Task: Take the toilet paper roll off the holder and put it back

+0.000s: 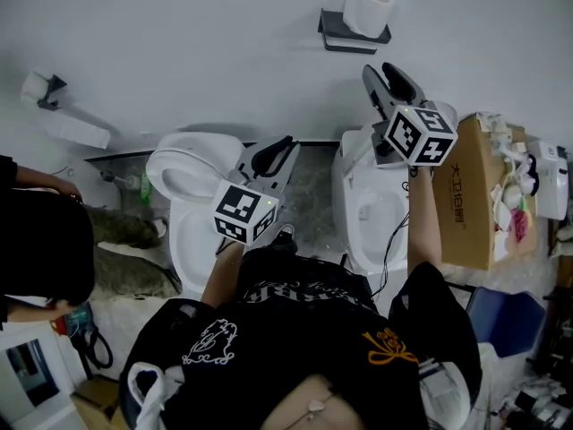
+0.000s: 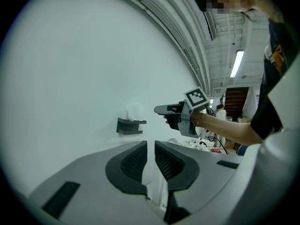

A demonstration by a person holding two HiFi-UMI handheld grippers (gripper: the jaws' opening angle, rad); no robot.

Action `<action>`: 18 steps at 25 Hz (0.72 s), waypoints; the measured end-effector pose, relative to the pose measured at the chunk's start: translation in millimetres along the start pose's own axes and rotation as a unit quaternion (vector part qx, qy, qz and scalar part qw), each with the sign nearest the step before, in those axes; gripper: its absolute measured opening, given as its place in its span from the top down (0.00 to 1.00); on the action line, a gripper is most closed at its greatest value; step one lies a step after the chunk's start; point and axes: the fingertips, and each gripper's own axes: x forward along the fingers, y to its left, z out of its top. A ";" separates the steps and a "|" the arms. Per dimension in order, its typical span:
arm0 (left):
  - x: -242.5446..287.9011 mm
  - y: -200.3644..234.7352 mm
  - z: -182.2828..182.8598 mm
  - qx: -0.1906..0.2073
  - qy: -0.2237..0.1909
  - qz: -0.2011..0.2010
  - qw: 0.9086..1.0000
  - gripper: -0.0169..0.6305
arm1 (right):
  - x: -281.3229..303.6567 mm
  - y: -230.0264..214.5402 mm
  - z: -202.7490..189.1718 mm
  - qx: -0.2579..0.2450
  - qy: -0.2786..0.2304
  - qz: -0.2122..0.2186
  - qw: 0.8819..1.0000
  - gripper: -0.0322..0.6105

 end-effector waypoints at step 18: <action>-55.9 -146.8 -47.9 -0.008 0.030 0.019 0.999 0.90 | -210.7 93.2 -129.0 0.098 0.062 0.070 0.991 0.84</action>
